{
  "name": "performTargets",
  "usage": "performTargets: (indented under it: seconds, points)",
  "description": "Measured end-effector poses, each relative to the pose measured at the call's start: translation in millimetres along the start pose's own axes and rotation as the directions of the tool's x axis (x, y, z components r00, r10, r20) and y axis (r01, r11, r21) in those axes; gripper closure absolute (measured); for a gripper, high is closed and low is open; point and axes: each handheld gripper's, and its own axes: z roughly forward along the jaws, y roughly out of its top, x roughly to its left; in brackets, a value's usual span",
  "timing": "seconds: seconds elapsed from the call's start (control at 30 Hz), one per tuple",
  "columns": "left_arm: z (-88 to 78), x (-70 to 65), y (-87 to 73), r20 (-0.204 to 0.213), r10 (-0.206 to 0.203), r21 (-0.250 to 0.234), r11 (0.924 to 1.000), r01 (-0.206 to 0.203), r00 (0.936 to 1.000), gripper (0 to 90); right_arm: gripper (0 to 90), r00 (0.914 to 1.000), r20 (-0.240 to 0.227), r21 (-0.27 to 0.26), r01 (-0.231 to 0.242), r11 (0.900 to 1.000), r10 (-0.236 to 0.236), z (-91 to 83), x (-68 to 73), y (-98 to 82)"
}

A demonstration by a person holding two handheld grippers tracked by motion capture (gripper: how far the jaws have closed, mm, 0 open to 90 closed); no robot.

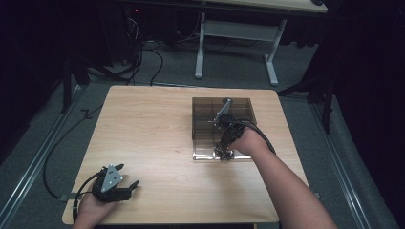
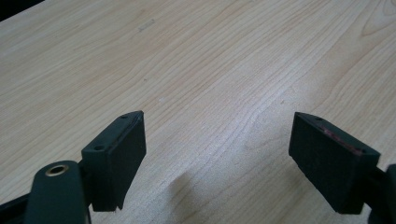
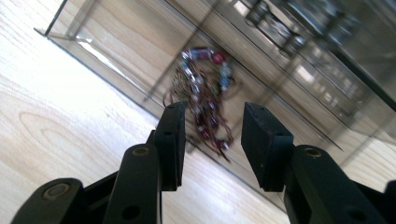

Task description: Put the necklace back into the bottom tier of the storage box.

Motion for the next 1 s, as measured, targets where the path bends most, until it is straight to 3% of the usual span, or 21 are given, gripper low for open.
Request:
performTargets:
  seconds: [0.03,0.1,0.13,0.2,0.3,0.43,0.53,0.6,0.63,0.67,0.77,0.83,1.0]
  points:
    - [0.0,-0.1,0.0,0.0,0.0,0.0,1.0,0.0,1.0,19.3,60.8,0.9999,0.0,-0.008,0.015,1.0,-0.015,-1.1,-3.3,-2.6]
    - [0.0,-0.1,0.0,-0.001,0.0,0.001,1.0,0.0,1.0,19.3,64.9,0.9996,-0.009,-0.005,-0.027,1.0,0.027,-0.9,-7.3,-9.7]
    - [0.0,-0.1,0.1,-0.001,0.001,0.001,1.0,-0.001,1.0,19.3,67.3,0.9997,-0.017,-0.01,-0.017,1.0,0.017,0.9,-10.7,-12.1]
    - [0.1,-0.2,0.1,-0.001,0.001,0.002,1.0,-0.001,1.0,19.3,79.1,0.9992,-0.013,-0.011,-0.039,0.999,0.039,8.1,-13.6,-18.8]
    - [0.2,-0.2,0.2,-0.003,0.001,0.003,1.0,-0.001,1.0,19.3,89.8,0.9999,0.001,-0.009,-0.013,1.0,0.013,22.0,-14.5,-20.2]
    - [0.3,-0.2,0.2,-0.005,0.0,0.004,1.0,0.0,1.0,19.3,90.0,0.9999,0.002,-0.018,-0.017,1.0,0.017,35.5,-7.7,-13.0]
    - [0.3,-0.2,0.2,-0.005,0.0,0.005,1.0,0.0,1.0,19.3,90.0,0.9999,-0.001,-0.048,0.015,0.999,-0.015,42.8,-2.9,-5.2]
    - [0.3,-0.1,0.2,-0.004,0.0,0.005,1.0,0.0,1.0,19.3,90.0,0.9999,-0.004,-0.067,0.011,0.998,-0.011,47.7,0.8,-0.9]
    - [0.2,-0.1,0.2,-0.004,0.0,0.005,1.0,0.0,1.0,19.3,90.0,0.9998,-0.006,-0.055,-0.017,0.998,0.017,48.8,3.5,-0.2]
    - [0.3,-0.1,0.2,-0.003,0.0,0.005,1.0,0.0,1.0,19.3,90.0,0.9999,-0.004,-0.062,0.01,0.998,-0.01,51.6,2.8,1.0]
    - [0.2,-0.1,0.2,-0.001,0.001,0.004,1.0,-0.001,1.0,19.3,86.3,0.9999,-0.005,-0.07,-0.016,0.997,0.016,52.6,2.1,2.3]
    - [0.2,0.0,0.1,-0.001,0.001,0.003,1.0,-0.001,1.0,19.4,81.5,1.0,0.003,-0.069,-0.006,0.998,0.006,52.4,0.0,1.7]
    - [0.3,-0.3,0.2,-0.003,0.002,0.004,1.0,-0.002,1.0,19.4,79.8,0.9998,-0.002,-0.066,-0.019,0.998,0.019,42.4,-0.5,-1.2]
